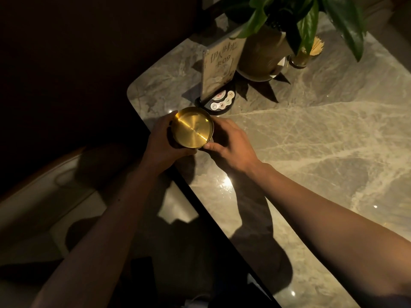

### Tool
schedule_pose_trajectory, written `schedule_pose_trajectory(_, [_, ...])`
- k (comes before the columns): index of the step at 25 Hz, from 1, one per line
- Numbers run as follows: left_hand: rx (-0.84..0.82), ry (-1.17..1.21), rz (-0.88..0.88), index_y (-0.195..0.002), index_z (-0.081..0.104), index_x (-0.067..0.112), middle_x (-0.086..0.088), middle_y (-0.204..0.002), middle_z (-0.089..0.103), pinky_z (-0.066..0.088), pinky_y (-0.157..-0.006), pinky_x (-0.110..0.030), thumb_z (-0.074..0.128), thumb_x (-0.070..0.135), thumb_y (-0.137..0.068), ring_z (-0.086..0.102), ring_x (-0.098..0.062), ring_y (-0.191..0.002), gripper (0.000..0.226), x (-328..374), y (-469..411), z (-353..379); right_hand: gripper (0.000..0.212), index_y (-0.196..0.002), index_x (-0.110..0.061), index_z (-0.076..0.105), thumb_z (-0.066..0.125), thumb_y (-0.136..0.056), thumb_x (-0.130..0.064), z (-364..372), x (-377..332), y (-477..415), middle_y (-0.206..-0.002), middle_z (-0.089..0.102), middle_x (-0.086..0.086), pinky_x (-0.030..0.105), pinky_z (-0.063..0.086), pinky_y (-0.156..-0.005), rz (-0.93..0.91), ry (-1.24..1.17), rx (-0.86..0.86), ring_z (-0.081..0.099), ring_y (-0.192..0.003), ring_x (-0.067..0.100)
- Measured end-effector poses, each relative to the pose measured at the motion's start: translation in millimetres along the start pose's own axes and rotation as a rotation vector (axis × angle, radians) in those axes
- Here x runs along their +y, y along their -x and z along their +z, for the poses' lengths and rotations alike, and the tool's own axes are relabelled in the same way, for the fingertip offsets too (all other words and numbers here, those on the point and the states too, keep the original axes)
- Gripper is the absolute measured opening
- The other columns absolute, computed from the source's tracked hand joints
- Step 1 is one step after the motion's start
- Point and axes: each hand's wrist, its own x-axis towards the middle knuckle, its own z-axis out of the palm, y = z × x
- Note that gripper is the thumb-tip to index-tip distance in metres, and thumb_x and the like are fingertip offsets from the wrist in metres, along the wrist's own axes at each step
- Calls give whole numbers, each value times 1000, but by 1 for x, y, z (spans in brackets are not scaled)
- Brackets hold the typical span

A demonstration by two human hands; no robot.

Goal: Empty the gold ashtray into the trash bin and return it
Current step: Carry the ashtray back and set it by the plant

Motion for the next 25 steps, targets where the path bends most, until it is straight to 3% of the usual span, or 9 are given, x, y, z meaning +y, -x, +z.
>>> schedule_pose_trajectory(3, [10,0,-6,-144,42,9,-11,-146,46,40,-98,-9,96,16,-55,47,-18,-130,105,-4,-6,-7,77,-143,-12,47,80,-77,-33,5,-3,-10,-135,56,7,38,42,-107,1,11,14,52,-125,22])
schedule_pose_trajectory(7, [14,17,-23,-145,42,8,-11,-147,46,42,-109,-37,96,14,-55,45,-23,-135,105,-6,-11,-12,76,-142,-14,48,79,-77,-37,10,-4,-21,-133,57,6,43,43,-106,11,27,7,52,-125,21])
schedule_pose_trajectory(12, [25,7,-11,-146,40,11,-9,-146,45,41,-110,-42,96,13,-54,44,-25,-136,107,-11,-18,-14,76,-141,-16,48,78,-77,-42,15,-4,-28,-132,59,4,41,43,-104,22,60,15,52,-123,20])
schedule_pose_trajectory(16, [31,-8,-25,-147,39,10,-9,-147,44,37,-107,-27,95,14,-56,42,-21,-136,107,-14,-19,-10,75,-142,-16,47,76,-78,-43,16,0,-30,-134,58,5,38,41,-105,24,81,16,50,-125,22])
schedule_pose_trajectory(21, [45,36,-71,-151,33,8,-6,-154,41,27,-99,2,93,10,-60,35,-8,-137,109,-15,-16,-3,72,-144,-19,44,73,-82,-42,16,4,-28,-138,56,5,29,34,-103,41,115,-11,48,-128,23])
schedule_pose_trajectory(23, [50,59,-86,-153,29,10,-5,-157,38,26,-100,3,93,11,-61,32,-6,-138,113,-14,-16,-3,71,-145,-20,44,71,-83,-43,16,5,-28,-140,55,5,31,35,-104,43,119,-13,47,-130,23])
schedule_pose_trajectory(25, [52,46,-94,-155,25,11,-6,-158,35,27,-104,-5,93,13,-61,30,-5,-139,116,-10,-12,-4,70,-145,-19,43,70,-85,-43,14,3,-28,-140,55,5,34,36,-106,46,133,-21,47,-130,24])
